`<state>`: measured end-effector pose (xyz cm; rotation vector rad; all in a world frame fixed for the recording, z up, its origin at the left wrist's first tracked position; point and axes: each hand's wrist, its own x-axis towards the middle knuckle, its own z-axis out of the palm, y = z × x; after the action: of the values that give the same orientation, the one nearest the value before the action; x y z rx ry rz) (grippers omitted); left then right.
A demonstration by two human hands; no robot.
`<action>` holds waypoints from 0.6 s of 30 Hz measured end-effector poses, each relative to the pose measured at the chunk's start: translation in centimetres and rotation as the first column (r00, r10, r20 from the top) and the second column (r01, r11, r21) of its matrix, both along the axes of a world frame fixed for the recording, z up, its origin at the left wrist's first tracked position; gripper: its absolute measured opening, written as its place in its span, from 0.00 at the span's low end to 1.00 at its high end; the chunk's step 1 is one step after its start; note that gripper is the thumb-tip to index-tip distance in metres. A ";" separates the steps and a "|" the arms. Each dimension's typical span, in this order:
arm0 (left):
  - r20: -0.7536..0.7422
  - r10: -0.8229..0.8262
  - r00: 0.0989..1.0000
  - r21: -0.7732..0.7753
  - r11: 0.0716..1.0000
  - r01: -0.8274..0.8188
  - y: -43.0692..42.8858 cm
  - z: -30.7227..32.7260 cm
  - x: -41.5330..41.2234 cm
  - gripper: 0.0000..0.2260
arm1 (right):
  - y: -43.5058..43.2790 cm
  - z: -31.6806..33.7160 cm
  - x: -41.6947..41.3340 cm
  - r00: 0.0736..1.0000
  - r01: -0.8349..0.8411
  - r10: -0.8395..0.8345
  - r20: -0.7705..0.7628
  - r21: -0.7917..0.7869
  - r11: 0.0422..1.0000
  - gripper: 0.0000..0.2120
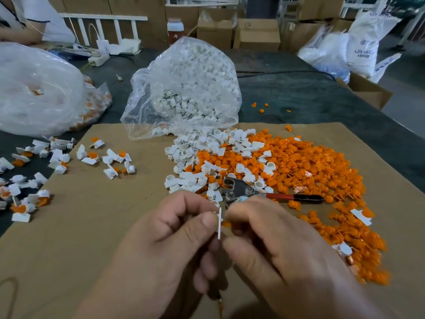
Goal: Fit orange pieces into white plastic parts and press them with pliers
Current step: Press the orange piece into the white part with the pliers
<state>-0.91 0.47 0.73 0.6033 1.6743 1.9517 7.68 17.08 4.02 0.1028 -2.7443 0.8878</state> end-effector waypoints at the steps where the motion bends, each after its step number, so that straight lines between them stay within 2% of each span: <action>1: 0.073 -0.037 0.997 0.031 0.999 0.035 0.0 0.3 -0.1 0.13 | 0.0 0.0 -0.1 0.998 -0.028 0.031 -0.046 0.061 0.998 0.10; 3: 0.138 -0.099 0.985 0.069 0.994 0.091 0.1 0.4 -0.3 0.14 | -0.1 -0.1 -0.2 0.994 -0.057 0.069 -0.086 0.136 0.989 0.12; 5: 0.092 -0.133 0.987 0.075 0.989 0.126 -0.1 -0.1 -0.4 0.14 | -0.2 -0.1 -0.1 0.996 -0.035 0.045 -0.082 0.114 0.993 0.13; 6: 0.016 -0.122 0.992 0.050 0.991 0.121 -0.2 -0.6 -0.3 0.15 | -0.4 0.0 0.0 1.000 0.005 -0.005 -0.015 -0.007 1.000 0.15; 7: -0.094 -0.092 0.991 0.003 0.996 0.092 -0.3 -1.4 -0.3 0.16 | -0.7 0.2 0.0 0.994 0.064 -0.043 0.104 -0.204 0.977 0.16; 8: -0.198 -0.052 0.979 -0.037 0.998 0.046 -0.4 -2.2 -0.2 0.18 | -0.9 0.2 -0.1 0.970 0.133 -0.027 0.241 -0.438 0.889 0.15; 9: -0.268 -0.013 0.963 -0.055 0.998 -0.002 -0.4 -2.8 0.0 0.19 | -0.9 0.4 -0.3 0.924 0.211 0.059 0.377 -0.633 0.745 0.14; 10: -0.297 0.017 0.955 -0.060 0.998 -0.036 -0.4 -3.1 0.1 0.19 | -0.9 0.5 -0.5 0.893 0.256 0.136 0.430 -0.732 0.632 0.13; 11: -0.298 0.030 0.954 -0.062 0.997 -0.050 -0.4 -3.4 0.2 0.18 | -0.7 0.5 -0.5 0.887 0.246 0.177 0.427 -0.759 0.603 0.13; 12: -0.275 0.034 0.961 -0.065 0.996 -0.054 -0.3 -3.3 0.2 0.18 | -0.4 0.4 -0.4 0.894 0.207 0.190 0.407 -0.749 0.629 0.14; 13: -0.239 0.024 0.971 -0.071 0.997 -0.042 -0.2 -2.8 0.0 0.18 | -0.2 0.3 -0.3 0.916 0.148 0.160 0.369 -0.679 0.719 0.14; 15: -0.202 0.002 0.979 -0.082 0.996 -0.019 -0.5 -2.0 -0.3 0.19 | 0.1 0.0 -0.1 0.977 0.032 0.058 0.206 -0.407 0.913 0.13; 16: -0.186 -0.012 0.983 -0.079 0.997 -0.003 -0.6 -1.6 -0.3 0.19 | 0.2 -0.2 0.0 0.993 0.007 0.025 0.118 -0.264 0.965 0.14; 18: -0.152 -0.040 0.987 -0.087 0.996 0.027 -0.3 -0.5 0.0 0.17 | 0.1 -0.3 0.0 0.999 0.019 -0.014 0.037 -0.141 0.990 0.15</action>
<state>-0.88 0.15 0.26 0.7618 1.8180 1.8404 7.68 17.22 3.77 0.0383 -2.7008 1.0857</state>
